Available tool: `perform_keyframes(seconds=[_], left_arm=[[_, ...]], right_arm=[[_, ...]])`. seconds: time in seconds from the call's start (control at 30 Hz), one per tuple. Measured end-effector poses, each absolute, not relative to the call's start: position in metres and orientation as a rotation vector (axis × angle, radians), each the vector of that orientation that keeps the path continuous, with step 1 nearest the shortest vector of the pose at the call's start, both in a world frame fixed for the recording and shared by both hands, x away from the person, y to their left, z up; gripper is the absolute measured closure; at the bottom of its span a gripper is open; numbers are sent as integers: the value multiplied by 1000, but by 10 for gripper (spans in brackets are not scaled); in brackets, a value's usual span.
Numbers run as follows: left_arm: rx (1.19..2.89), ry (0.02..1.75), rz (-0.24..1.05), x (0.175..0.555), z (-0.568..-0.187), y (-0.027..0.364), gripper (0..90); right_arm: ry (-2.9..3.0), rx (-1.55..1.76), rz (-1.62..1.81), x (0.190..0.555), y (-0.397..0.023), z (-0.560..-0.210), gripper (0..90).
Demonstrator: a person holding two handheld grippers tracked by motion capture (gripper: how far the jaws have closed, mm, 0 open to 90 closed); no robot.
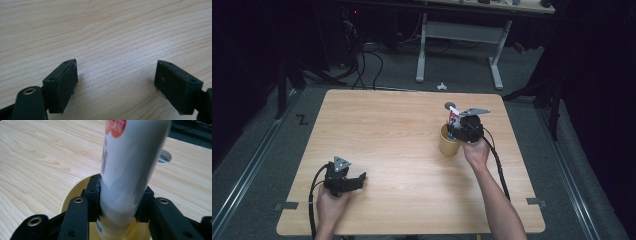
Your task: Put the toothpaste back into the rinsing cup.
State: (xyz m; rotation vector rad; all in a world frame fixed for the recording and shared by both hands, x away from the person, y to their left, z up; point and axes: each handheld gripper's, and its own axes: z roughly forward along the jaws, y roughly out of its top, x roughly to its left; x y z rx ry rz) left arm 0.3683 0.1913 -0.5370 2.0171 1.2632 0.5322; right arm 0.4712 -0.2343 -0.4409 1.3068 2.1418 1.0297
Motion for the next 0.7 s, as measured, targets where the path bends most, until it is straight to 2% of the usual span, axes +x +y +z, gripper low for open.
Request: perform_keyframes(seconds=[0.7], left_arm=[[2017,1263,532,368,-537,191,193]], right_arm=[[2158,1327,1005,473,-234,-449,634]])
